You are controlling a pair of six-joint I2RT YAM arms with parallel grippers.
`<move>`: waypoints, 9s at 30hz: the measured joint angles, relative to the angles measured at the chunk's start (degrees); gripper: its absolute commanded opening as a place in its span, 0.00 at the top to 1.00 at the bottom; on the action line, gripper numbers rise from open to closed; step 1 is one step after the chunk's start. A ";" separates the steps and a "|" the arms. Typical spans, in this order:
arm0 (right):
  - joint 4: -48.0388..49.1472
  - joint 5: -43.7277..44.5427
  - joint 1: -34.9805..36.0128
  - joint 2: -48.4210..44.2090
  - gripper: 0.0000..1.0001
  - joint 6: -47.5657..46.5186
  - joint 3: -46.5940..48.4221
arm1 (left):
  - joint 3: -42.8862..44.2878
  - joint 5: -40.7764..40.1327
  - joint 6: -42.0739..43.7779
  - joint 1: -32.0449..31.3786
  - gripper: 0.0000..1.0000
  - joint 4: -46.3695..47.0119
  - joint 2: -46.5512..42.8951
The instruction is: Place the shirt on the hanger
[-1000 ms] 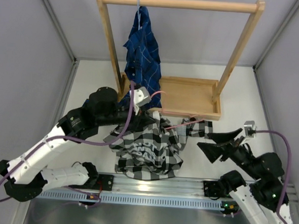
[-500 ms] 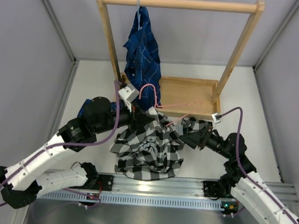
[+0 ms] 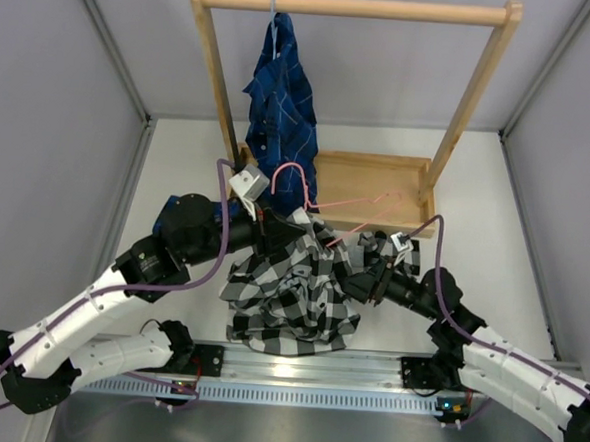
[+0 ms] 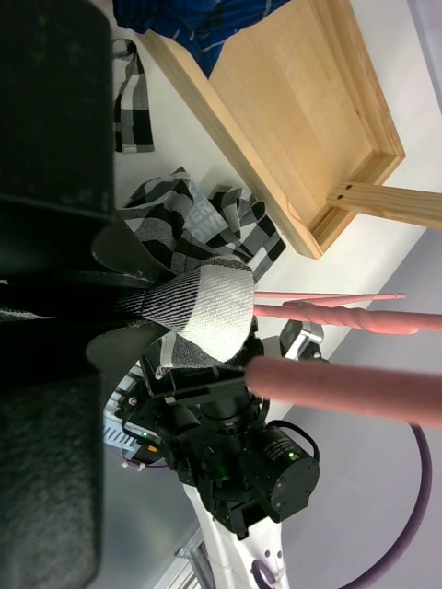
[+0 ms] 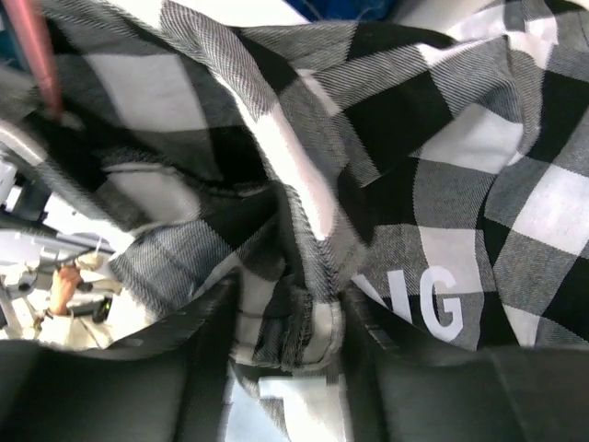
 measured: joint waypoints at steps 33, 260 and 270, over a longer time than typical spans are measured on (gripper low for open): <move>-41.48 15.78 -11.34 17.57 1.00 -26.97 47.87 | -5.97 -3.15 6.80 0.04 1.00 -13.88 -13.92; -60.46 29.44 11.93 0.68 1.00 -45.94 67.65 | 16.44 16.81 21.22 -10.67 0.02 5.29 5.14; -62.01 23.21 11.93 0.50 1.00 -46.23 67.58 | 30.77 23.17 33.90 -10.64 0.02 -19.10 28.94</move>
